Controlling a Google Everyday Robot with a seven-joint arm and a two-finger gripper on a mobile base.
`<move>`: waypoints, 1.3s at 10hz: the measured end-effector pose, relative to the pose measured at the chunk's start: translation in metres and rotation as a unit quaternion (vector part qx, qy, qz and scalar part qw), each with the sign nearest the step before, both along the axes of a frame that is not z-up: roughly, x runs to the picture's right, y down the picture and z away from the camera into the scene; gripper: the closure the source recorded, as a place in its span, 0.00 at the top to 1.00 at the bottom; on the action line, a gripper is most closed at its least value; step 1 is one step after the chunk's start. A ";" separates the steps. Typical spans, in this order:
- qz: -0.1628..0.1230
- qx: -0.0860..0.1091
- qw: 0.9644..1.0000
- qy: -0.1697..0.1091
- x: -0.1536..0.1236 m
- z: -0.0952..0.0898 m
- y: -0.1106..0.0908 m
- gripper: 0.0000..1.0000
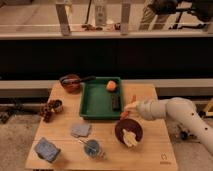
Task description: Place pepper in purple bowl
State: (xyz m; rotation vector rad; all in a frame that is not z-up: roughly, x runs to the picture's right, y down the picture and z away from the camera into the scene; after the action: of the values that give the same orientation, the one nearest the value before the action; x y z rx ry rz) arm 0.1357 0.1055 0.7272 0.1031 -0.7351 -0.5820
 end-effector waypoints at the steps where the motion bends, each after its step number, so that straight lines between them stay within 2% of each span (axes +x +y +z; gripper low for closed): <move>1: 0.001 -0.003 1.000 -0.004 0.003 0.001 0.004 0.01; 3: -0.005 -0.016 1.000 -0.011 0.011 0.004 0.017 0.01; 6: -0.055 -0.028 0.998 -0.021 0.012 0.008 0.039 0.01; 9: -0.087 -0.023 0.995 -0.040 0.015 0.004 0.052 0.01; 13: -0.115 -0.012 0.991 -0.065 0.016 -0.007 0.059 0.02</move>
State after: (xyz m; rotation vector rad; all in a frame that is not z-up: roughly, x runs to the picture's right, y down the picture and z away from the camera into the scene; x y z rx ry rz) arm 0.1517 0.1642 0.7202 0.0327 -0.8871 -0.7918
